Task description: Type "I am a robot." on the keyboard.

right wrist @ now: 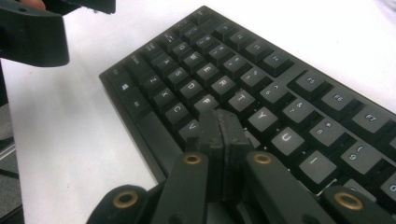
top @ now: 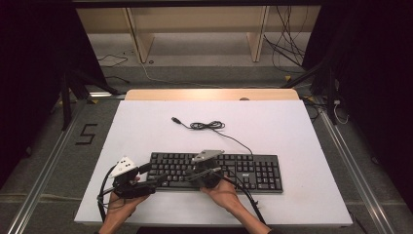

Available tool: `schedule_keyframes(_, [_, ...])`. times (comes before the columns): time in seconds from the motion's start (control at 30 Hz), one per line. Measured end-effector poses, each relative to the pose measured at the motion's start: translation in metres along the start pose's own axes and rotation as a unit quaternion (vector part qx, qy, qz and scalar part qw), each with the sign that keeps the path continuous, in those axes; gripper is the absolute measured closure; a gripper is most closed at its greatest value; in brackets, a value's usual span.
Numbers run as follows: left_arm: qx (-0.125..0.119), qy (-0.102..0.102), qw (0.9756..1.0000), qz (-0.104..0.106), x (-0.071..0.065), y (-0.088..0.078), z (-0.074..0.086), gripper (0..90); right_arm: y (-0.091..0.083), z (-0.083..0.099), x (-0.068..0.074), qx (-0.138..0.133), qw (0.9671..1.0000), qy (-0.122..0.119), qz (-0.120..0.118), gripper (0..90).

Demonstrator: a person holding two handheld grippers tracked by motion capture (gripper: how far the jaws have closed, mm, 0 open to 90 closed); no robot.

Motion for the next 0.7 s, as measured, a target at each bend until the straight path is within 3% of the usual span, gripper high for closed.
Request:
schedule_keyframes(0.53, [0.000,0.000,1.0000,0.001,-0.001,0.001,0.000,25.4,0.012,0.005,0.003,0.019,0.9995,-0.013,0.019,90.0])
schedule_keyframes(0.7, [0.000,0.001,1.0000,0.001,-0.001,0.001,0.000,25.4,0.009,0.004,0.002,0.017,0.9998,0.000,0.010,90.0])
Point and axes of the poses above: each handheld gripper's, and its own axes: y roughly forward along the jaws, z roughly out of its underside, x roughly to its left, the point moved 2 cm from there along y, roughly forward along the jaws, and after that the axes turned 13 degrees about y, right-handed, at the moved point
